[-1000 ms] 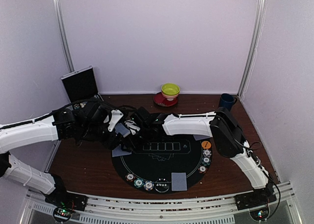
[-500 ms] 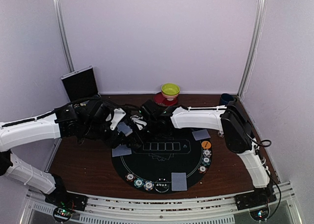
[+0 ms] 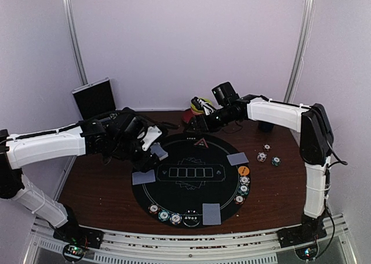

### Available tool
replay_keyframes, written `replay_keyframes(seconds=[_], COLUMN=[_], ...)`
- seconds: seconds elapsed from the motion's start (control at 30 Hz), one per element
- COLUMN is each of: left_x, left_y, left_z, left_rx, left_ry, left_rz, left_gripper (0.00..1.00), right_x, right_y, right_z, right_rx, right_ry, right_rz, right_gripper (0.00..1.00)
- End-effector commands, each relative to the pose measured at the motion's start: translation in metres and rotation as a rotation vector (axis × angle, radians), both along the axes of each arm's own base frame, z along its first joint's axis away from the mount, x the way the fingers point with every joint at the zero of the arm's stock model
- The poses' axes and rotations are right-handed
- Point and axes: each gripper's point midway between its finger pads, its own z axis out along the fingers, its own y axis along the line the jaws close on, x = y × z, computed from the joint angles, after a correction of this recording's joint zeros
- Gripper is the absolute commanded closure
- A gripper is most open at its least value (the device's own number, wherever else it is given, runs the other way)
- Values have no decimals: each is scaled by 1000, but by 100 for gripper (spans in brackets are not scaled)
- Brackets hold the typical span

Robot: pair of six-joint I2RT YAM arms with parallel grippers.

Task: Distribute texas hold em gaming equipment
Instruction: Distribute the poker card in the small blind area, then pick up the poker card from the face-down deck piles.

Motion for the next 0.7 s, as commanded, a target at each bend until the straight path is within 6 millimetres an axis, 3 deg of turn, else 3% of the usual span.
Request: replay_keyframes(seconds=[0.0, 0.1, 0.2, 0.43, 0.67], left_x=[7, 8, 8, 3, 1], left_y=[-39, -57, -71, -95, -99], left_z=[26, 32, 35, 34, 29], left_rx=[-82, -115, -133, -161, -170], left_ry=[-58, -61, -68, -63, -55], left_rz=[-117, -169, -214, -298, -317], left_gripper=[41, 39, 38, 38, 38], right_x=[-52, -76, -89, -96, -102], right_y=[16, 18, 15, 15, 21], right_z=[52, 66, 64, 56, 48], right_rx=[218, 344, 380, 421, 454], right_ry=[67, 148, 195, 268, 342], right_rz=[213, 281, 303, 304, 317], right_gripper=[2, 2, 3, 9, 16])
